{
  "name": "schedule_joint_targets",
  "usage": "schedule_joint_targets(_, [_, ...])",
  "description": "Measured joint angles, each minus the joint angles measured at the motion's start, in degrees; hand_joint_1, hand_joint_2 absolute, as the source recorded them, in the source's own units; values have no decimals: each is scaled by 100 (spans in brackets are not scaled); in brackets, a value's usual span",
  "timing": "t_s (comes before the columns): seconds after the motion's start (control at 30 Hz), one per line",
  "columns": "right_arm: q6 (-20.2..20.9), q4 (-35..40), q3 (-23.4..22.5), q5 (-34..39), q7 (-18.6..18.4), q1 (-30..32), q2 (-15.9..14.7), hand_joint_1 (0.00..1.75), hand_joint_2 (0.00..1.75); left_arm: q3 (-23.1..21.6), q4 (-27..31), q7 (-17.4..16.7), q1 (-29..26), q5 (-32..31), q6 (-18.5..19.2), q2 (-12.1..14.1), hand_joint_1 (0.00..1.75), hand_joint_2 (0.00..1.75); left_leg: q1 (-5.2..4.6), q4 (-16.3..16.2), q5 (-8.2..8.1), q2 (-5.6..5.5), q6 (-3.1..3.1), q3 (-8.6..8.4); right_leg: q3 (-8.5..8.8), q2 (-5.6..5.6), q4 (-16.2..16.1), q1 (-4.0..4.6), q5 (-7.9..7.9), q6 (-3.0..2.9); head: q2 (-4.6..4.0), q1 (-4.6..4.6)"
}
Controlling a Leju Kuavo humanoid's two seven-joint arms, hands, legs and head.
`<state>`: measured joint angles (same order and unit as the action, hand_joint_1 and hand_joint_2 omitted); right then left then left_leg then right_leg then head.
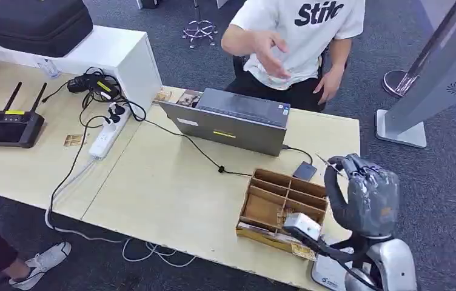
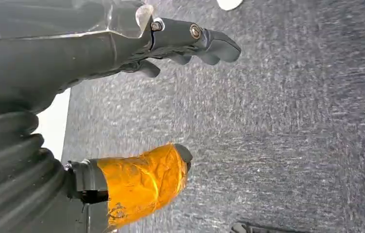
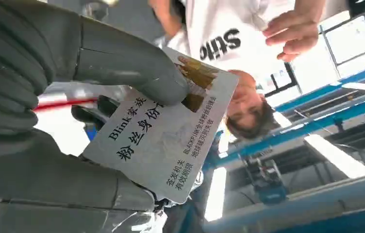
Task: Pass the card to the sensor for recognition and then transmit it.
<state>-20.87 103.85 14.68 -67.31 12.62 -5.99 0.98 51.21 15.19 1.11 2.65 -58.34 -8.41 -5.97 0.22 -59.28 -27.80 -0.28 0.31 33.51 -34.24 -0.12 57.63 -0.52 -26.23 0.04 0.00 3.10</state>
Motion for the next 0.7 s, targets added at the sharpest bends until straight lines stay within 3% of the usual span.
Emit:
schedule_joint_targets(0.13, [188, 397, -640, 808, 516, 742, -2, 175, 175, 278, 83, 0, -43, 7, -7, -57, 0, 175, -4, 1, -4, 6, 5, 5, -1, 4, -1, -4, -2, 5, 0, 0])
schedule_joint_targets(0.37, [499, 649, -1095, 1125, 616, 1120, 2, 175, 175, 522, 151, 0, -42, -28, -18, -111, 0, 175, -6, 0, -3, 9, 6, -8, 4, 7, -2, -4, 1, 5, 0, 2])
schedule_joint_targets(0.43, [805, 688, -1305, 1622, 666, 1348, 2, 175, 175, 622, 185, 2, -43, -26, -44, -138, 0, 175, -5, 0, -3, 4, 6, -10, 13, 0, -2, -4, -1, 6, 0, 0])
schedule_joint_targets(0.5, [1471, 660, -1760, 2223, 709, 1688, 9, 175, 175, 786, 240, 2, -67, -30, -68, -171, 0, 175, -5, 0, -3, -3, 7, -4, 14, -7, -2, -5, -2, 7, 0, 0])
schedule_joint_targets(0.7, [2315, 285, -2478, 2125, 981, 2080, 24, 175, 175, 1095, 334, 15, -64, -245, -57, -205, 0, 175, -6, 0, -8, 4, 13, -3, 10, 0, -2, -5, -5, 11, 0, 0])
